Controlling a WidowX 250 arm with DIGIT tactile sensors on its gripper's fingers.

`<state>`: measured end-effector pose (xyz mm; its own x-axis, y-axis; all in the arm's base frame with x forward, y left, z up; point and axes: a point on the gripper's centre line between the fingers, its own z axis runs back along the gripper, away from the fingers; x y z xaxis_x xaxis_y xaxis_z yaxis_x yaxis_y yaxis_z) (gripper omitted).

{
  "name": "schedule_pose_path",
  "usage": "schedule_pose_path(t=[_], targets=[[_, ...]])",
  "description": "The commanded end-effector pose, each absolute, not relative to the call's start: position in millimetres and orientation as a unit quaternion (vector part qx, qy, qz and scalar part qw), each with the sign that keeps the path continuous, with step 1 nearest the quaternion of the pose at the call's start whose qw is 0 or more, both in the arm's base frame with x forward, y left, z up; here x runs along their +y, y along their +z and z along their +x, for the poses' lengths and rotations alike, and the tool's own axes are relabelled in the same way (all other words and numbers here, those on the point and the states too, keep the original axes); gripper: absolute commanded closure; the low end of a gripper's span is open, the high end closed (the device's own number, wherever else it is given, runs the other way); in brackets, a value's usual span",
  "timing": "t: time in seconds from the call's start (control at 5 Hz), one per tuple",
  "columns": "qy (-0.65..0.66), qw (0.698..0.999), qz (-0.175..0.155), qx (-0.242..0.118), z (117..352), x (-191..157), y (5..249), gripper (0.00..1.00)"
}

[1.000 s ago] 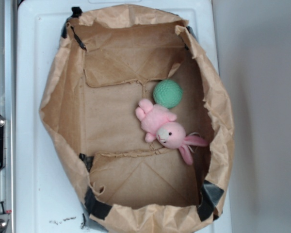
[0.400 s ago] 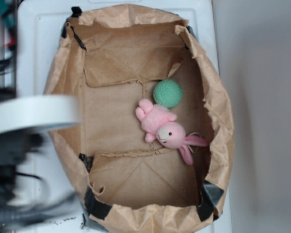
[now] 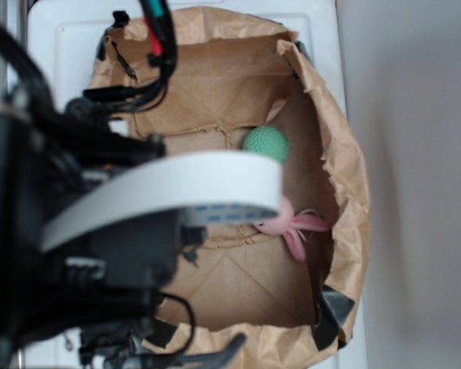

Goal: Grab the pink bunny.

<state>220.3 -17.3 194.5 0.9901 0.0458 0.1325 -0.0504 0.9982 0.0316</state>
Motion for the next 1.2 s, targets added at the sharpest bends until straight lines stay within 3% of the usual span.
schedule_pose_path(t=[0.0,0.8,1.0], targets=[[0.029,0.995,0.020,-0.088,245.3,-12.1,194.7,0.00],[0.012,0.995,0.030,-0.097,283.4,2.5,178.7,0.00],[0.012,0.995,0.030,-0.097,283.4,2.5,178.7,0.00]])
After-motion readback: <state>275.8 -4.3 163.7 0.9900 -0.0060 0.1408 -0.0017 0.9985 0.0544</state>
